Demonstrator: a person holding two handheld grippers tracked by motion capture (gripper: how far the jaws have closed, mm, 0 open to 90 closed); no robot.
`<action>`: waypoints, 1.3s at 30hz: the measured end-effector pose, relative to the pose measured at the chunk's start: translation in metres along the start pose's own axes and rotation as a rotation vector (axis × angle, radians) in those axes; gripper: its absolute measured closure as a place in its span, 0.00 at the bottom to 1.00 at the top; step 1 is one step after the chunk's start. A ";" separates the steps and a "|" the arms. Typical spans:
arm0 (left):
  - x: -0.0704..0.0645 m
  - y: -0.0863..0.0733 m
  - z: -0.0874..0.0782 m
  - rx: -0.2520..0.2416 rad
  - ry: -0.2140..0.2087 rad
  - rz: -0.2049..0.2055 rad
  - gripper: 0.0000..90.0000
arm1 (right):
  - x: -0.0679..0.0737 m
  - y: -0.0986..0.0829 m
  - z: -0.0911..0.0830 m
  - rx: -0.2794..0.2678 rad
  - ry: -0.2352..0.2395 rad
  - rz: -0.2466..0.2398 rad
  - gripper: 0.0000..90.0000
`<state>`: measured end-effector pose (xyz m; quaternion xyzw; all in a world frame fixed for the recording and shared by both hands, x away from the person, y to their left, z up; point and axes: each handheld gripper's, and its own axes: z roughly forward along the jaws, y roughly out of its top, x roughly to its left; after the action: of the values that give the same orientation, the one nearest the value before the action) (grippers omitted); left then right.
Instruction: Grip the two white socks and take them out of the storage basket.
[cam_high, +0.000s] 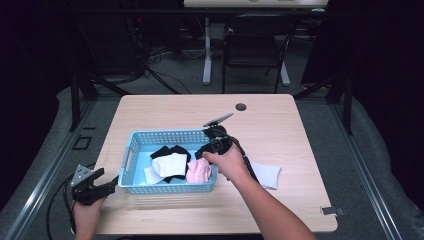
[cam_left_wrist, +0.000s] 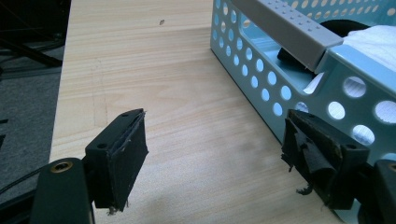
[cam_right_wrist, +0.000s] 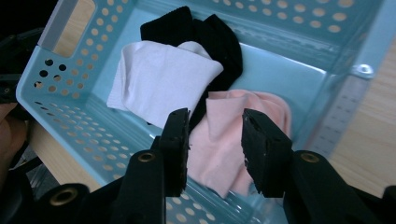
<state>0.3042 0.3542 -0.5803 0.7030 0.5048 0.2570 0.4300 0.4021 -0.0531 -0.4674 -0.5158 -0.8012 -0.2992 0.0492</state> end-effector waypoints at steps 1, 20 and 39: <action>0.000 0.000 0.000 -0.001 0.000 0.000 0.24 | 0.002 0.003 0.009 0.019 0.012 0.011 0.69; 0.000 0.000 -0.001 -0.009 -0.005 -0.003 0.24 | 0.015 0.013 0.080 0.168 0.051 0.092 0.64; -0.001 0.000 0.000 -0.009 -0.008 0.000 0.24 | 0.019 0.014 0.074 0.038 0.072 0.029 0.95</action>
<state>0.3043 0.3532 -0.5801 0.7021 0.5019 0.2567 0.4351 0.4222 0.0054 -0.5143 -0.5150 -0.7970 -0.3016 0.0923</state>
